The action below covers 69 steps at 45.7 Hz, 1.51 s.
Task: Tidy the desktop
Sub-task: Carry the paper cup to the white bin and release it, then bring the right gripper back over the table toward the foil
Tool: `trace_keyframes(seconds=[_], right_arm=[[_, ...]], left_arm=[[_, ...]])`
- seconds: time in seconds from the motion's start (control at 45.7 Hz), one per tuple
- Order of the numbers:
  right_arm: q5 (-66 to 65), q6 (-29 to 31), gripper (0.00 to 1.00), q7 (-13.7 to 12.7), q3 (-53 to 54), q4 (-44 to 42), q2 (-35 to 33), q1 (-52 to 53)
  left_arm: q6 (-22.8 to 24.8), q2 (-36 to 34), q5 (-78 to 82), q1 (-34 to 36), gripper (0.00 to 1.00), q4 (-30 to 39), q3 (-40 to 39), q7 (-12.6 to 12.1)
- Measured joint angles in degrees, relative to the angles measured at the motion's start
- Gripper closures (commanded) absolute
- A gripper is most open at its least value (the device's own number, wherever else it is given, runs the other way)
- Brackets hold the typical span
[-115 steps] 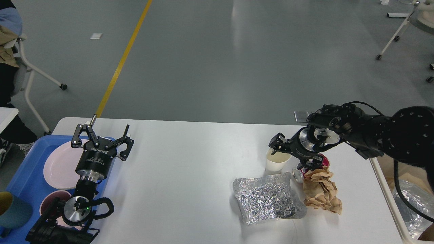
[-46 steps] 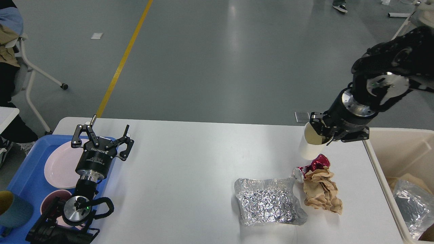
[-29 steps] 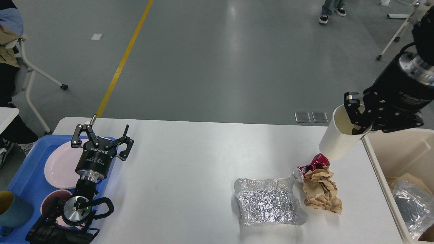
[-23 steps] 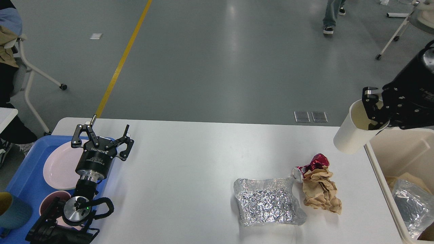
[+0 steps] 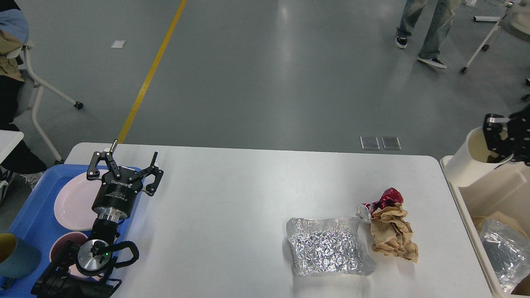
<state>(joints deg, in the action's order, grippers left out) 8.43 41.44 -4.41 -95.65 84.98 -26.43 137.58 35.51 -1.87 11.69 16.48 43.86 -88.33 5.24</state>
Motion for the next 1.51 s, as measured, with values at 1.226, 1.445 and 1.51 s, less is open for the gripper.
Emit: trace_keyframes(seconds=[1.226, 1.445, 1.51], right_arm=[[-0.96, -35.35, 0.59, -1.68, 53.77, -86.3, 4.84, -109.49], [-0.96, -39.02, 0.0, -1.73, 53.51, -86.12, 4.95, -109.62], [-0.96, -40.33, 0.0, -1.69, 53.6, -85.97, 4.95, -109.63]], left_arm=[[0.0, 0.02, 0.0, -0.05, 0.04, 0.0, 0.0, 0.04], [0.0, 0.01, 0.0, -0.05, 0.04, 0.0, 0.0, 0.04], [0.0, 0.0, 0.0, -0.05, 0.04, 0.0, 0.0, 0.03]])
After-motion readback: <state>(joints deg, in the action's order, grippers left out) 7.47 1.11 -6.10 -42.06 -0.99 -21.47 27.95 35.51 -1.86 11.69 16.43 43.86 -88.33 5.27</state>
